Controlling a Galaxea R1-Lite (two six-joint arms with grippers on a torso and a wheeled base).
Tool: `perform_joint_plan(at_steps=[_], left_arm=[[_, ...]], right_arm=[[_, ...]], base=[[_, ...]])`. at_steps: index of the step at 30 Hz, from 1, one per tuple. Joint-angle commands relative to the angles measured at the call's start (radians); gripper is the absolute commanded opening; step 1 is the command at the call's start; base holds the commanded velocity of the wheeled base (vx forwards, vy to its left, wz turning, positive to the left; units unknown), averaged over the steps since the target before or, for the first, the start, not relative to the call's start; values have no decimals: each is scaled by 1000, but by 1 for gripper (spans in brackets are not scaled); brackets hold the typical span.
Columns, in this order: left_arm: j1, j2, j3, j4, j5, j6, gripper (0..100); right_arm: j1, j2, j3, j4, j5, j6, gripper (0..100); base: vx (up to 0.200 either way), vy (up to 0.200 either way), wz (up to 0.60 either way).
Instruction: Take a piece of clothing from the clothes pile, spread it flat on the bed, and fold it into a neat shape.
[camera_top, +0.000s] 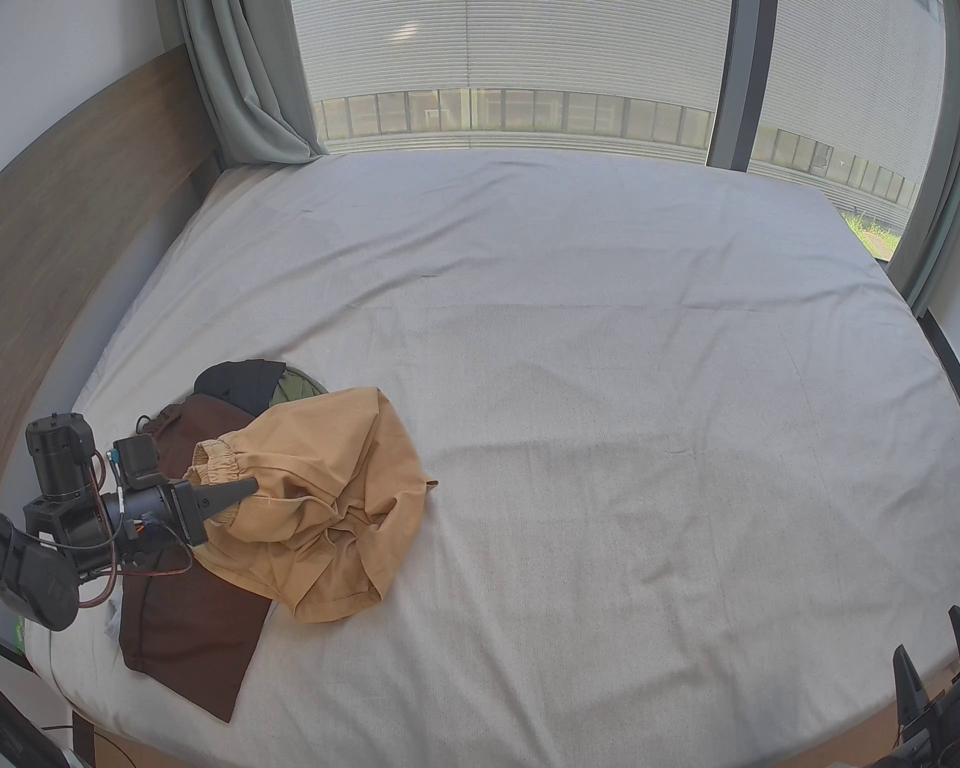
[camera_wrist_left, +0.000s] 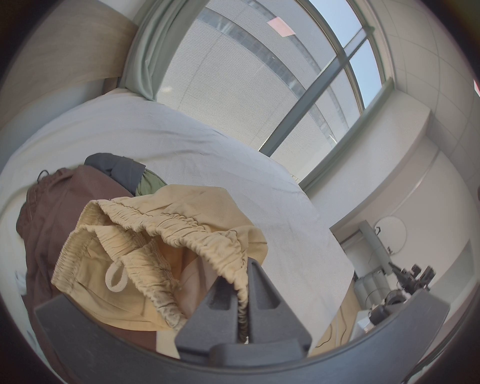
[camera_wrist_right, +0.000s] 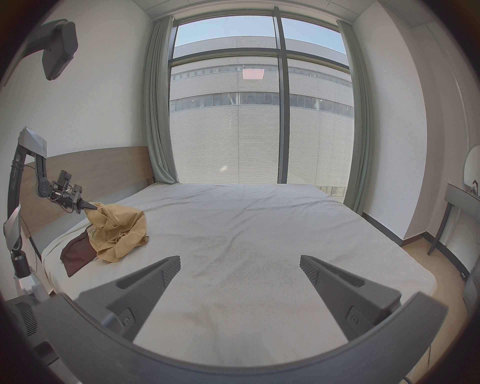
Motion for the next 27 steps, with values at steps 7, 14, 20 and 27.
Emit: perform_joint_plan(at_steps=[7, 14, 20, 27], left_arm=[[-170, -135, -17, -2, 217, -264, 0], [-256, -169, -37, -7, 336, -379, 0], [-357, -203, -72, -16, 488, -527, 0], [-437, -207, -87, -17, 588, -557, 0]], right_arm=[[0, -5, 18, 1, 0, 0, 100], [0, -5, 18, 1, 0, 0, 100], [0, -5, 18, 1, 0, 0, 100], [0, -5, 18, -1, 0, 0, 100]], base=[[0, 0, 0], [0, 0, 0], [0, 0, 0], [0, 0, 0]])
